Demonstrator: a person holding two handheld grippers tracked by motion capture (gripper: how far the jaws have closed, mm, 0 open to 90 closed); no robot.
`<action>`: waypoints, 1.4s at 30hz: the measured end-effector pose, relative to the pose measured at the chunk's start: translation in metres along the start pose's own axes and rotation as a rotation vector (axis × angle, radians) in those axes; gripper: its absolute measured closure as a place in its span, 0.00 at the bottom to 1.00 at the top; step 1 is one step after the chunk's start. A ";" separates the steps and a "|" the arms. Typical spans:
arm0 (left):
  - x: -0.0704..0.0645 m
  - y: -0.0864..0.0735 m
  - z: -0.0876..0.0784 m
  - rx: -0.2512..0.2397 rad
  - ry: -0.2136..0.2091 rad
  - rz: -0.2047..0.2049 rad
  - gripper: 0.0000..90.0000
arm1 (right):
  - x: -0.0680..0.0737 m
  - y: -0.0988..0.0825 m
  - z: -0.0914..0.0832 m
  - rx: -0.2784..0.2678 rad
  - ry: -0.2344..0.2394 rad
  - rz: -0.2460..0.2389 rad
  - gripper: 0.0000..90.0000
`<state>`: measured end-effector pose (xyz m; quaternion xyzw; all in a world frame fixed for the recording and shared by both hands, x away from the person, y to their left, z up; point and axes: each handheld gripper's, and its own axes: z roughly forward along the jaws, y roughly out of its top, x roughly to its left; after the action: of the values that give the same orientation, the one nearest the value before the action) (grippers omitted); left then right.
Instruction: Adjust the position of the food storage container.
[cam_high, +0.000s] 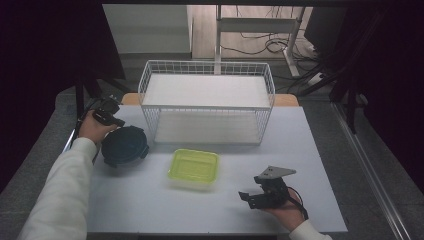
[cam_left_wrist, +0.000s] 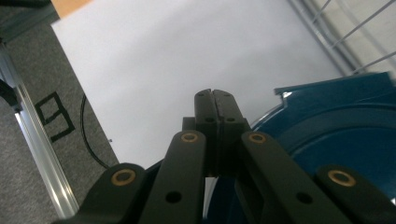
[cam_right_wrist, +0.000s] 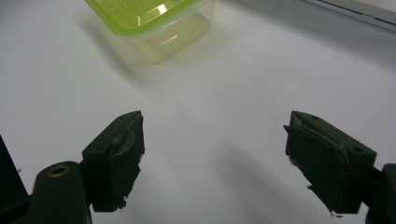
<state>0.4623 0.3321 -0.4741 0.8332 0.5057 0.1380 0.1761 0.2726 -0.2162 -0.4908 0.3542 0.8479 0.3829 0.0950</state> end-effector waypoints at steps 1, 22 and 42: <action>0.000 0.000 0.002 0.003 -0.006 0.002 1.00 | 0.000 0.000 0.000 0.000 0.000 0.002 0.22; -0.001 -0.008 0.009 0.030 -0.052 -0.006 1.00 | -0.001 -0.002 -0.004 0.003 -0.017 0.002 0.22; -0.055 -0.034 -0.006 -0.002 -0.169 0.107 1.00 | -0.001 -0.001 -0.006 -0.010 -0.027 -0.006 0.22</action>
<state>0.4082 0.2982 -0.4865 0.8676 0.4435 0.0769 0.2114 0.2702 -0.2208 -0.4870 0.3562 0.8457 0.3821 0.1094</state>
